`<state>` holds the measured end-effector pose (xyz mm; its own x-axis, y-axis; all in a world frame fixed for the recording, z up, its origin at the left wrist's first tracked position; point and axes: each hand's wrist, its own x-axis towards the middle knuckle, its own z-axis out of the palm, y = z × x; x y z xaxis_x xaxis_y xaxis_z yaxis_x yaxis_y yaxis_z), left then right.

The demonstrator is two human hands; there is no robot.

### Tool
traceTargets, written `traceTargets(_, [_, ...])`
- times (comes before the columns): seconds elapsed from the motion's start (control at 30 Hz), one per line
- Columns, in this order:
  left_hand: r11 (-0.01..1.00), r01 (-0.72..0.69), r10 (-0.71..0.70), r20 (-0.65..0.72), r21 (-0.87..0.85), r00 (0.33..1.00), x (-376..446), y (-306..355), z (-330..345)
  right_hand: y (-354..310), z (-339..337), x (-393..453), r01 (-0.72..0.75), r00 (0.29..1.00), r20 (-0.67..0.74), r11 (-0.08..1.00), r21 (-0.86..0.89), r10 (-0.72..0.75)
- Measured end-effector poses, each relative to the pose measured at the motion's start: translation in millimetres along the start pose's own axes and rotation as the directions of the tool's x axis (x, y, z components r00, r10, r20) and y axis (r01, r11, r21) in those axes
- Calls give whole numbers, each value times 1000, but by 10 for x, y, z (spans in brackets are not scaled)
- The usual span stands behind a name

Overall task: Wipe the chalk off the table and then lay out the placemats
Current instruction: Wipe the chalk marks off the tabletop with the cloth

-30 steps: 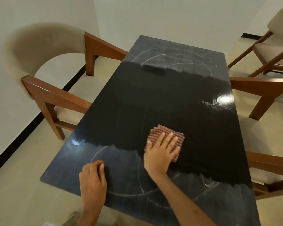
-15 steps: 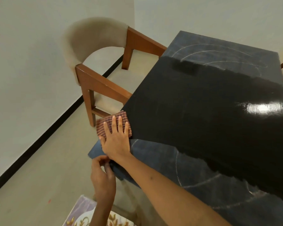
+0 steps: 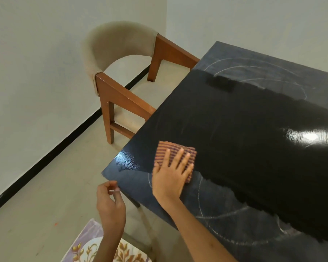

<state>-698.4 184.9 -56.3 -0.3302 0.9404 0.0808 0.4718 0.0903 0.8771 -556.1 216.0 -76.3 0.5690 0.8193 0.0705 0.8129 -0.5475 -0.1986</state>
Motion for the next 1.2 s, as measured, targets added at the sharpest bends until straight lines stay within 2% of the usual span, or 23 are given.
traceTargets(0.07, [1000, 17, -17, 0, -3, 1000, -67, 30, 14, 193, -20, -76, -30, 1000, -10, 999, -13, 30])
traceTargets(0.17, [998, 62, -62, 4, -21, 998, -148, 68, 12, 199, -14, -94, 10, 1000, -17, 1000, -22, -10])
traceTargets(0.27, [997, 56, -57, -22, -48, 998, -184, -5, -37, -13, -30, -25, 195, 981, -15, 981, -7, -195])
traceTargets(0.37, [996, 52, -56, -66, -69, 996, -205, -124, -127, -394, -10, -41, 380, 922, 68, 924, 40, -382])
traceTargets(0.43, [996, 53, -61, -99, -75, 993, -231, -169, -194, -639, 19, -105, 533, 833, 122, 842, 82, -540])
traceTargets(0.53, [997, 46, -54, -124, -63, 991, -253, -226, -293, -734, 51, -137, 755, 618, 202, 645, 118, -760])
traceTargets(0.6, [997, 58, -64, -134, -53, 989, -259, -271, -329, -641, 52, -86, 842, 501, 208, 529, 106, -840])
traceTargets(0.67, [996, 68, -75, -138, -54, 988, -285, -287, -332, -550, 64, -4, 887, 433, 212, 456, 72, -876])
traceTargets(0.73, [996, 69, -76, -134, -61, 988, -324, -282, -329, -488, 39, 53, 882, 446, 208, 467, 65, -870])
traceTargets(0.83, [996, 56, -65, -121, -72, 991, -395, -258, -317, -263, -70, 154, 798, 584, 186, 601, 46, -790])
traceTargets(0.93, [996, 54, -62, -107, -72, 992, -461, -256, -308, 234, -169, 383, 688, 712, 208, 726, -13, -671])
traceTargets(1.03, [994, 72, -81, -109, -86, 991, -546, -225, -287, 635, -257, 557, 557, 816, 240, 827, -78, -526])
traceTargets(1.13, [992, 81, -91, -96, -98, 991, -671, -114, -219, 625, -291, 507, 522, 836, 250, 849, -85, -489])
traceTargets(1.2, [991, 82, -90, -73, -104, 993, -729, -48, -156, 478, -313, 360, 593, 786, 251, 804, -48, -565])
